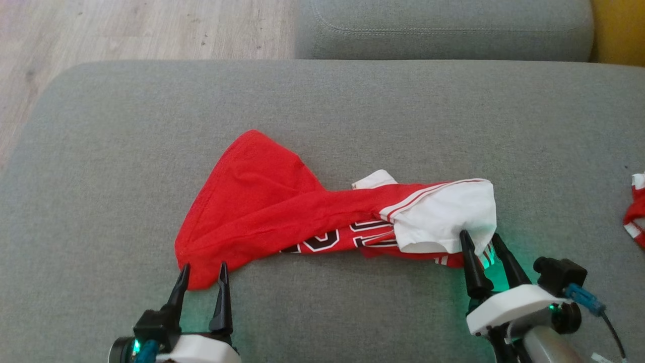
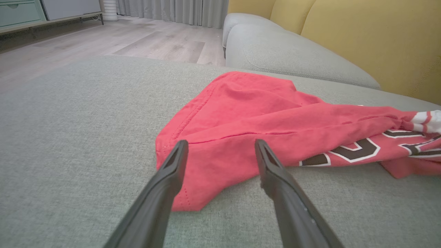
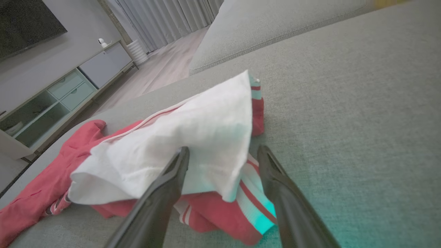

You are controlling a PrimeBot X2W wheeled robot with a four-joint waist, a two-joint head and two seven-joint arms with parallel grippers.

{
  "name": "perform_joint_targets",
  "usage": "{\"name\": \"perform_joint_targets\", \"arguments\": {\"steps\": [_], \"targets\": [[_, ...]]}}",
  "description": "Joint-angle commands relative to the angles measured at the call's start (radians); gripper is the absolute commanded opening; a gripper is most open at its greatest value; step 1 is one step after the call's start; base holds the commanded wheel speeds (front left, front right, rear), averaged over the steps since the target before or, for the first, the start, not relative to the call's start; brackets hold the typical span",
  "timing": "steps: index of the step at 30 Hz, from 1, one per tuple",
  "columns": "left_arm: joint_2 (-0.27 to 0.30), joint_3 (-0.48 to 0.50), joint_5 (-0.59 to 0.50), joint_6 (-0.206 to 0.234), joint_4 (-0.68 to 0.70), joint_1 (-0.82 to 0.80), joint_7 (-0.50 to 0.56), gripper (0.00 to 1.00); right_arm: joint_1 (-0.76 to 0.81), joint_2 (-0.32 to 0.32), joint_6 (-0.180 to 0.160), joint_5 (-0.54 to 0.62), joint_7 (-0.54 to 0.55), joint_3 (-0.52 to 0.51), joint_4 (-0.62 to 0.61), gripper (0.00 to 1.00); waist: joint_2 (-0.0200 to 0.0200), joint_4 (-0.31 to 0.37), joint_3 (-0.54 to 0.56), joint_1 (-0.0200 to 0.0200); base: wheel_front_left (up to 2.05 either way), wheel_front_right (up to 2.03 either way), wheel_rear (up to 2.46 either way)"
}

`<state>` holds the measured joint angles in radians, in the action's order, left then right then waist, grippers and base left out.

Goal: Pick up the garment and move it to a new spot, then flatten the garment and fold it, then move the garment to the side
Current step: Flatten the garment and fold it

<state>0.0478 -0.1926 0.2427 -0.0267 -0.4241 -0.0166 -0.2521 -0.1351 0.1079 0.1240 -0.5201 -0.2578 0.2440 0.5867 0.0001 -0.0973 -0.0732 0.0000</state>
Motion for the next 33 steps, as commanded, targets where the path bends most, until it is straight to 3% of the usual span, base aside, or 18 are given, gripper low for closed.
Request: {"name": "perform_joint_targets", "arguments": {"steps": [1,2,3,4,5,8,14,27,33], "targets": [[0.002,0.027,0.005,0.003,0.023,-0.029,-0.01,1.0,-0.04,0.002,0.007,0.017,-0.004,0.012,-0.03,0.88,-0.0001,0.001,0.001,0.0,0.0,0.0,0.0],[0.002,0.025,0.006,0.003,0.022,-0.029,-0.01,1.0,-0.038,0.0,0.007,0.021,-0.004,0.009,-0.024,0.73,-0.0001,0.001,0.003,0.0,0.0,0.0,0.0],[0.002,0.023,0.006,0.003,0.021,-0.029,-0.01,1.0,-0.037,-0.002,0.007,0.024,-0.004,0.006,-0.019,0.49,-0.0001,0.001,0.004,0.0,0.0,0.0,0.0],[0.002,0.021,0.007,0.002,0.019,-0.03,-0.01,1.0,-0.035,-0.006,0.007,0.021,-0.004,0.002,-0.012,0.42,-0.0001,0.0,0.005,0.0,0.0,0.0,0.0],[0.002,0.021,0.008,0.002,0.017,-0.031,-0.01,1.0,-0.035,-0.008,0.007,0.023,-0.004,0.0,-0.007,0.25,-0.0001,0.001,0.006,0.0,0.0,0.0,0.0],[0.002,0.023,0.007,0.002,0.013,-0.034,-0.01,1.0,-0.039,-0.012,0.007,0.022,-0.004,-0.006,0.017,0.0,-0.0001,0.001,0.009,0.0,0.0,0.0,0.0],[0.002,0.038,0.003,-0.003,0.009,-0.028,-0.01,1.0,-0.048,-0.015,0.007,0.032,-0.004,-0.024,0.02,0.0,-0.0001,0.006,0.024,0.0,0.0,0.0,0.0],[0.002,0.068,0.07,-0.015,-0.007,-0.055,-0.01,1.0,0.016,0.034,0.007,0.019,-0.004,-0.043,-0.167,0.0,-0.0001,0.069,0.034,0.0,0.0,0.0,0.0],[0.002,0.106,0.118,0.006,-0.06,-0.113,-0.01,1.0,0.009,0.056,0.007,0.005,-0.004,-0.027,-0.201,0.0,-0.0001,0.095,0.006,0.0,0.0,0.0,0.0]]}}
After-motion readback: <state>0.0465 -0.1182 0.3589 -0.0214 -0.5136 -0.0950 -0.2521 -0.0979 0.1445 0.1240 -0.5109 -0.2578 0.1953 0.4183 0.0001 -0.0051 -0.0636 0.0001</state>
